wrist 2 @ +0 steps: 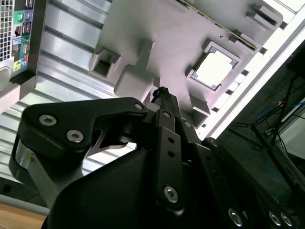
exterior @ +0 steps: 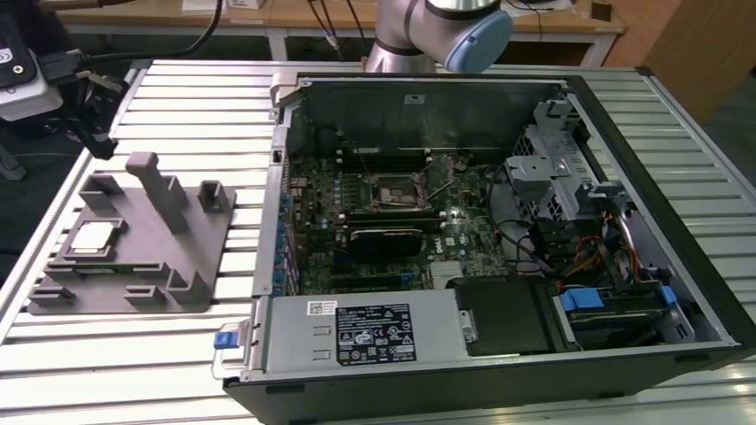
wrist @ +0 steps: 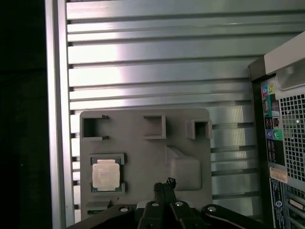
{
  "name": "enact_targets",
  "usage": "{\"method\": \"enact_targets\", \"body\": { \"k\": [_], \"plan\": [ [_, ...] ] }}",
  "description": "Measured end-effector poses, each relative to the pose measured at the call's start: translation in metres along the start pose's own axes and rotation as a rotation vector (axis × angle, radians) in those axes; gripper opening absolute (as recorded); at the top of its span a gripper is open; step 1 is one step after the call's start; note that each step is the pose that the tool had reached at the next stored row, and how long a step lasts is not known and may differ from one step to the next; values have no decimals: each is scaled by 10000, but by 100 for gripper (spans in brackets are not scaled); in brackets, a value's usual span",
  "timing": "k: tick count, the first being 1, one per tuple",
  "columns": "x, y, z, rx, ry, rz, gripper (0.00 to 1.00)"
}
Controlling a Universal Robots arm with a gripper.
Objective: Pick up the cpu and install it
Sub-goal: 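Reach for the cpu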
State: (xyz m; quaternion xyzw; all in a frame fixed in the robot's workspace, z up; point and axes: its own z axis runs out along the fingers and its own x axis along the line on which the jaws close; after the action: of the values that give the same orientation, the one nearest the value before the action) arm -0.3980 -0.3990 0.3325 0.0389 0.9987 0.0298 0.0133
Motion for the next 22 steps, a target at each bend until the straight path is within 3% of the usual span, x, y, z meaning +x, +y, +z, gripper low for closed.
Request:
{"method": "enact_targets", "body": {
  "k": [22],
  "plan": [
    [254, -35, 231, 0, 0, 0, 11]
  ]
}}
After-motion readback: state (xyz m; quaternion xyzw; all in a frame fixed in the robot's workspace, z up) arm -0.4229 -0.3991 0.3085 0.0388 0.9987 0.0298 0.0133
